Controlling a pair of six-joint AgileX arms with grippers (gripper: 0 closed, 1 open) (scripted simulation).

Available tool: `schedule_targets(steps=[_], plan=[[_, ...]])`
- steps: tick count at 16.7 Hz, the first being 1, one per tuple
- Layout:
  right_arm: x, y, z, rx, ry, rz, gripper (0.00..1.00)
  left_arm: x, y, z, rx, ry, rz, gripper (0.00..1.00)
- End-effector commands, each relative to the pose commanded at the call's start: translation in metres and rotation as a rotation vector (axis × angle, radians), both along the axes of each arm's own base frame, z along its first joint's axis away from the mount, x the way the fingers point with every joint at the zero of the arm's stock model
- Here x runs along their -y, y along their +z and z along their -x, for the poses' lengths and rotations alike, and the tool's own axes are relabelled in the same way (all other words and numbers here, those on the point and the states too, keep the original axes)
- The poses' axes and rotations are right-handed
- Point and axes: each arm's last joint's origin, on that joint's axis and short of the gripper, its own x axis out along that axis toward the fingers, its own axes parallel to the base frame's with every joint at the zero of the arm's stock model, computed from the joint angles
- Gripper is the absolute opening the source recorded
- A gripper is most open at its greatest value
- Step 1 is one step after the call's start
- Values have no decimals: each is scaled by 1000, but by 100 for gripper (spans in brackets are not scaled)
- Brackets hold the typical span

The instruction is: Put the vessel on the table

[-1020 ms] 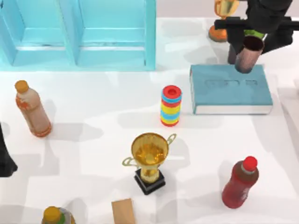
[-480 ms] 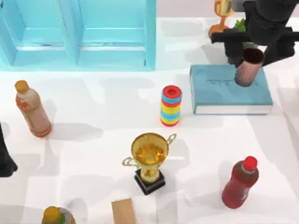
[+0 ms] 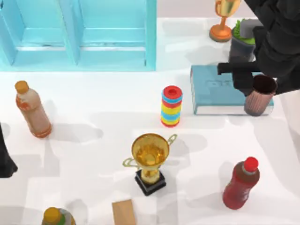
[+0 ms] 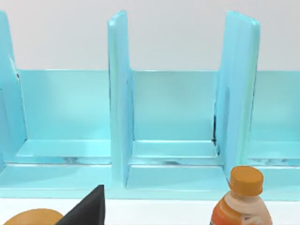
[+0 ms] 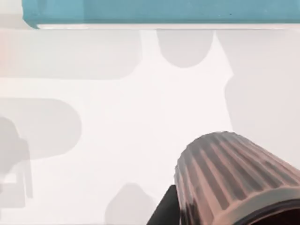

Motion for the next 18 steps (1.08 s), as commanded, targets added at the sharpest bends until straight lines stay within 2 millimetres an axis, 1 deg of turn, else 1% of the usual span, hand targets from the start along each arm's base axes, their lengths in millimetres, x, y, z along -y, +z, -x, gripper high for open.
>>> schedule_targets(steps=[5, 7, 11, 13, 17, 18], plan=[[1, -2, 0, -6, -3, 1, 0, 0, 0, 0, 0, 0, 0, 100], [-1, -15, -1, -20, 9, 5, 0, 0, 0, 0, 0, 0, 0, 100], [0, -52, -6, -5, 2, 0, 0, 0, 0, 0, 0, 0, 0, 100], [1, -63, -7, 0, 0, 0, 0, 0, 0, 0, 0, 0, 0, 100], [2, -64, -7, 2, 0, 0, 0, 0, 0, 0, 0, 0, 0, 100], [2, -64, -7, 2, 0, 0, 8, 0, 0, 0, 0, 0, 0, 100]])
